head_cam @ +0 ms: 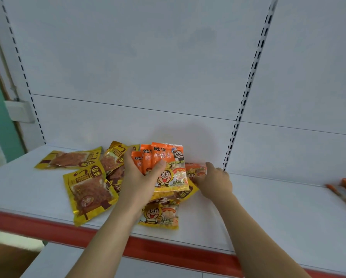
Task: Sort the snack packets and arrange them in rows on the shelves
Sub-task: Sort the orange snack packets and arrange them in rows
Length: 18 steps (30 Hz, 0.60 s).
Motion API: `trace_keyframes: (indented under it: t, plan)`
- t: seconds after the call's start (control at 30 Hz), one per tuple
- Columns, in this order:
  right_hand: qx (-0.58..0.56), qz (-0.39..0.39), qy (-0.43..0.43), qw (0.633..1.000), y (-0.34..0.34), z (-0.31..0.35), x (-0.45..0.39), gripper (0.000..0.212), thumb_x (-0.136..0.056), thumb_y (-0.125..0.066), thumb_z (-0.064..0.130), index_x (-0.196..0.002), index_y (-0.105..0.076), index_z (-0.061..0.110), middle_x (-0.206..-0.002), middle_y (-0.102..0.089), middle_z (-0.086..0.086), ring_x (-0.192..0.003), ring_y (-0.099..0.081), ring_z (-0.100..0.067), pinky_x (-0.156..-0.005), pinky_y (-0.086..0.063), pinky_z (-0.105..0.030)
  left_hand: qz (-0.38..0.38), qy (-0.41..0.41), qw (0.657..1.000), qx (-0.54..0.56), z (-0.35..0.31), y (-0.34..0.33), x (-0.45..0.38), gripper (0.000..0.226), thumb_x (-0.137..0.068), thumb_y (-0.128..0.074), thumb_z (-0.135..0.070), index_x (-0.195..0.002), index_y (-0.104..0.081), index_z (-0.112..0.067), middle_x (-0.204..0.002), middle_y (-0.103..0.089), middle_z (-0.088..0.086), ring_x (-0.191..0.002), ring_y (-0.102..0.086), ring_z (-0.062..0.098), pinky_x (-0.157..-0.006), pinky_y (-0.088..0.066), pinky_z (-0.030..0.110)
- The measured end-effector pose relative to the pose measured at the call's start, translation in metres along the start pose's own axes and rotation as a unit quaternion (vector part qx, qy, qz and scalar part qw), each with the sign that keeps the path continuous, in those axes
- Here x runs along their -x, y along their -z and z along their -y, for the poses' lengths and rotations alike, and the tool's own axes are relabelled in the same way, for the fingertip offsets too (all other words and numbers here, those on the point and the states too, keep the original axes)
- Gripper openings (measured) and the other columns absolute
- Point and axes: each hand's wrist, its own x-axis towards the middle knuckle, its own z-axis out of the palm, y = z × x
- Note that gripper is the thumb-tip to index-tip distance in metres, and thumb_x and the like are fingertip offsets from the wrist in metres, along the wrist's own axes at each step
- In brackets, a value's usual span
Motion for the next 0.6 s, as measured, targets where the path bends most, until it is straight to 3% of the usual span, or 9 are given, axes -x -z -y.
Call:
trace_keyframes:
  t: [0.17, 0.27, 0.37, 0.47, 0.6]
  plan:
    - [-0.083, -0.048, 0.016, 0.995, 0.006, -0.01, 0.003, 0.054, -0.092, -0.052, 0.012, -0.144, -0.05, 0.027, -0.127, -0.055, -0.015, -0.114, -0.057, -0.034, -0.092, -0.046, -0.036, 0.005, -0.014, 1.0, -0.014, -0.001, 0.006, 0.002, 0.093, -0.086, -0.079, -0.045, -0.157, -0.02, -0.035, -0.118, -0.062, -0.021, -0.103, -0.063, 0.0, -0.08, -0.046, 0.023]
    - [-0.128, -0.118, 0.034, 0.984, 0.027, -0.021, 0.015, 0.049, -0.095, -0.047, 0.011, -0.141, -0.054, 0.028, -0.118, -0.055, -0.014, -0.096, -0.059, -0.031, -0.081, -0.045, -0.032, 0.012, -0.023, 0.999, -0.024, -0.006, -0.003, 0.01, 0.098, -0.082, -0.082, -0.046, -0.159, -0.021, -0.033, -0.118, -0.061, -0.018, -0.096, -0.06, -0.006, -0.083, -0.047, 0.026]
    - [-0.302, -0.186, 0.056, 0.933, 0.056, -0.031, 0.048, 0.042, -0.097, -0.054, 0.019, -0.135, -0.056, 0.039, -0.108, -0.062, -0.003, -0.084, -0.065, -0.021, -0.07, -0.05, -0.032, 0.033, -0.025, 0.999, -0.02, -0.009, -0.018, 0.018, 0.104, -0.081, -0.083, -0.045, -0.161, -0.018, -0.03, -0.126, -0.059, -0.014, -0.091, -0.056, -0.013, -0.076, -0.045, 0.014]
    - [-0.417, -0.226, 0.111, 0.873, 0.077, -0.035, 0.102, 0.037, -0.098, -0.06, 0.02, -0.129, -0.059, 0.04, -0.1, -0.067, 0.007, -0.088, -0.069, -0.014, -0.076, -0.056, -0.029, 0.06, -0.03, 0.998, -0.005, -0.013, -0.043, 0.027, 0.11, -0.075, -0.085, -0.05, -0.161, -0.018, -0.031, -0.13, -0.056, -0.011, -0.101, -0.061, 0.002, -0.088, -0.047, 0.023]
    - [-0.35, -0.209, 0.132, 0.903, 0.071, -0.057, 0.135, 0.037, -0.1, -0.057, 0.02, -0.133, -0.056, 0.037, -0.109, -0.058, 0.008, -0.1, -0.062, -0.003, -0.083, -0.054, -0.021, 0.103, -0.039, 0.994, 0.01, -0.02, -0.092, 0.048, 0.1, -0.081, -0.081, -0.046, -0.16, -0.02, -0.029, -0.114, -0.056, -0.014, -0.087, -0.054, -0.015, -0.074, -0.045, 0.013]
